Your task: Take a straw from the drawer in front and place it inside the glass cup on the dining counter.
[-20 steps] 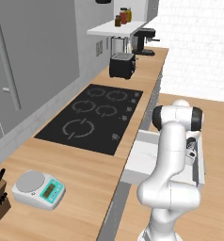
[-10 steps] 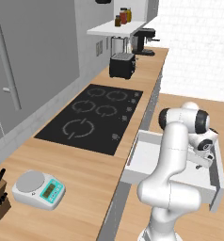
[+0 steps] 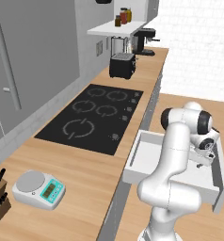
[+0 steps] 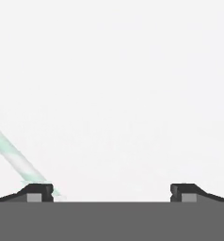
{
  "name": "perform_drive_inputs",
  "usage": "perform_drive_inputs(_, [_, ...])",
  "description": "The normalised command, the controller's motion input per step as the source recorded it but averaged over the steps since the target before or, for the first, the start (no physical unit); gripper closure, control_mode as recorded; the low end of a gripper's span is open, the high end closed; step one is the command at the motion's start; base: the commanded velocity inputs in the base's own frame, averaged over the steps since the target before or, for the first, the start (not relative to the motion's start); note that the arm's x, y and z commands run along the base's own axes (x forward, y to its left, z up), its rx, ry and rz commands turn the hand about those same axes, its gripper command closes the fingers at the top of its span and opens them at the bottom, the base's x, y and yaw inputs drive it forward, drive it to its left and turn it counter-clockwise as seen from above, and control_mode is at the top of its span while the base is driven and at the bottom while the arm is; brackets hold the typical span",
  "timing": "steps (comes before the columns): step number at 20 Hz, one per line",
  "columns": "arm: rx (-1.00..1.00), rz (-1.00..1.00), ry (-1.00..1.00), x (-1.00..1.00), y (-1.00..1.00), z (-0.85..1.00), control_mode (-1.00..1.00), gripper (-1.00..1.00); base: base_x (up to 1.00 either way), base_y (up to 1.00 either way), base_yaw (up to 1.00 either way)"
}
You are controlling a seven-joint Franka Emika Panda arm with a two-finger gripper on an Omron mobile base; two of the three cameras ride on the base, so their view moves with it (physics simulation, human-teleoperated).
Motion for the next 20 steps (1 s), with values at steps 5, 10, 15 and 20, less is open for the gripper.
perform_drive_inputs(5, [-0.15, 0.15, 0.0, 0.18, 0.56, 0.01, -1.0, -1.0, 0.0, 0.0, 0.0])
perform_drive_inputs(10, [-0.27, 0.24, 0.0, 0.11, 0.46, 0.04, -1.0, -1.0, 0.0, 0.0, 0.0])
perform_drive_inputs(15, [-0.26, 0.29, -0.02, 0.0, 0.14, 0.0, -1.0, -1.0, 0.0, 0.0, 0.0])
perform_drive_inputs(20, [-0.13, 0.3, 0.0, 0.05, 0.07, -0.06, -1.0, -1.0, 0.0, 0.0, 0.0])
